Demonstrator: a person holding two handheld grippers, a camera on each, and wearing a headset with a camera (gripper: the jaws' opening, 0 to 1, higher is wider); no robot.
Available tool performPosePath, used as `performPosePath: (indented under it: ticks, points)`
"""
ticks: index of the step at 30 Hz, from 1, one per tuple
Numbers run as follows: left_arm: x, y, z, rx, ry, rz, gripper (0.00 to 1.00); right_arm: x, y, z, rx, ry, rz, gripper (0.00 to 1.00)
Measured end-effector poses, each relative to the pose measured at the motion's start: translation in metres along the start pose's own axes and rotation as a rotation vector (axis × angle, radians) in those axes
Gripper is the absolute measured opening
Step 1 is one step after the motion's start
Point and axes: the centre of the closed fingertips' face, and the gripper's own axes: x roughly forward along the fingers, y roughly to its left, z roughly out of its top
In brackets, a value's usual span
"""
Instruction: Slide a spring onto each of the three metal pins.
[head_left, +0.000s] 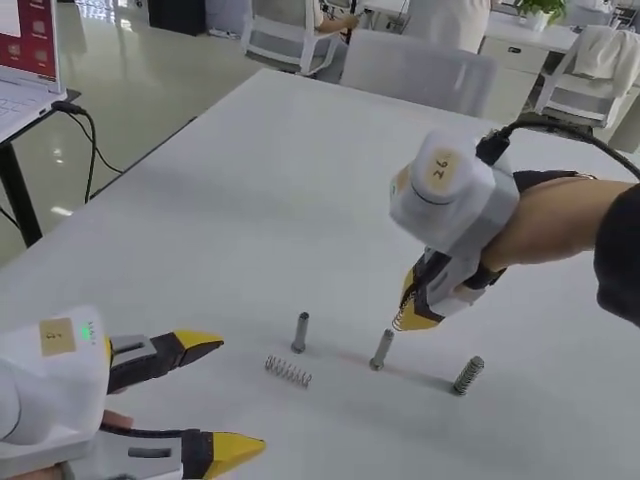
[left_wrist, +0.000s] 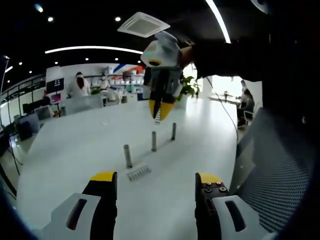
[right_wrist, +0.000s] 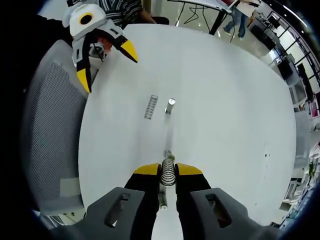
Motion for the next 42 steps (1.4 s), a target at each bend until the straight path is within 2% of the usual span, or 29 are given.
performPosePath:
  ticks: [10,16,24,33,42]
  points:
    - [-0.002,0.002,-0.003,-0.010,-0.006,0.003,0.58,0.017,-0.005,-0.002,0.006,0.024,0.010,0.09]
    - [-0.003,0.004,-0.006,-0.018,-0.004,0.006,0.57,0.022,-0.007,-0.004,0.013,0.036,0.014,0.09]
    - [-0.003,0.004,-0.007,-0.023,0.001,0.003,0.57,0.035,-0.006,-0.004,0.021,0.044,0.032,0.09]
    - [-0.001,0.005,-0.008,-0.026,0.004,0.004,0.56,0.055,-0.001,-0.008,0.047,0.059,0.056,0.09]
    - [-0.002,0.006,-0.009,-0.028,0.007,0.007,0.56,0.071,0.009,-0.011,0.037,0.077,0.067,0.09]
